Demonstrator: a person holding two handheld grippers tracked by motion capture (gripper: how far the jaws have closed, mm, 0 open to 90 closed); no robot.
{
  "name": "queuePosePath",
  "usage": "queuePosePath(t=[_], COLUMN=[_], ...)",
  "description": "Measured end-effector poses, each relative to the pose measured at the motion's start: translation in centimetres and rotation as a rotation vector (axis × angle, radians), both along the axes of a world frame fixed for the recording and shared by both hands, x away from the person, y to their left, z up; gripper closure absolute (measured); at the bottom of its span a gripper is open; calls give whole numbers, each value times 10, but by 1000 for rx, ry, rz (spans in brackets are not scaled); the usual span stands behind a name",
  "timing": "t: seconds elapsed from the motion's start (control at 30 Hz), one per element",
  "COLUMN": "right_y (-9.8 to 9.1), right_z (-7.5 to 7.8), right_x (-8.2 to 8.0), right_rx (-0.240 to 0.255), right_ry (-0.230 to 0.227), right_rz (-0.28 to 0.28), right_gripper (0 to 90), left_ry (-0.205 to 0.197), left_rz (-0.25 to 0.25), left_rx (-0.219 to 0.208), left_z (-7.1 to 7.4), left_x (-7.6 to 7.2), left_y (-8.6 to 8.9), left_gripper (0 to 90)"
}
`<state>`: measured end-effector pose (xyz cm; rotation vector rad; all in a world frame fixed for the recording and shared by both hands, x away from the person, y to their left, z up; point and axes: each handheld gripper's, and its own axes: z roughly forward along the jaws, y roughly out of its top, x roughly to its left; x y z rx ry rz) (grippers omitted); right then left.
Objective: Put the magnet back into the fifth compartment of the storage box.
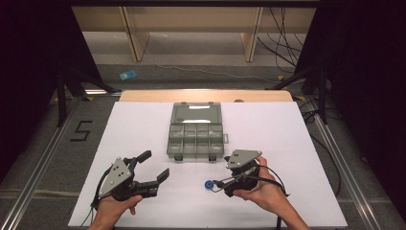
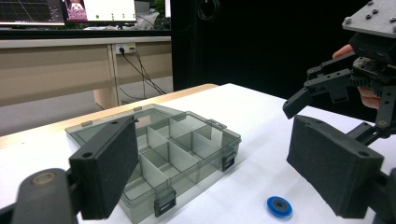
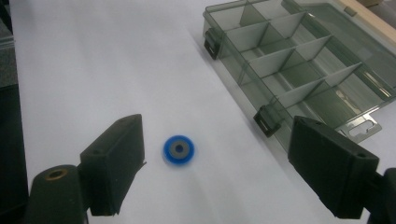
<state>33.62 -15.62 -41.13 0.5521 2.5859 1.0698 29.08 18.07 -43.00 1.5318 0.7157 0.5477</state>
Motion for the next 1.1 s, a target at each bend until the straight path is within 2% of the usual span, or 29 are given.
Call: queuePosePath(t=[0.07,0.17,0.57,0.93,1.1], right_y=[4,11,33,45,50], right_z=[-1,-3,-17,-27,-32], right_x=[2,4,15,23,26], right_rx=[-11,-45,-181,-248,-288], right_ry=[-7,7,85,135,157], right_rz=[5,19,84,135,158], right_gripper=[201,201,220,249,291], left_ry=[0,-1,-1,-2,-1], left_rz=[0,1,1,0,1], left_rx=[0,-1,-5,-6,-6], left_z=[0,0,0,0,0], left_x=[0,0,0,0,0], left_y=[0,0,0,0,0], left_gripper=[156,155,156,156,155])
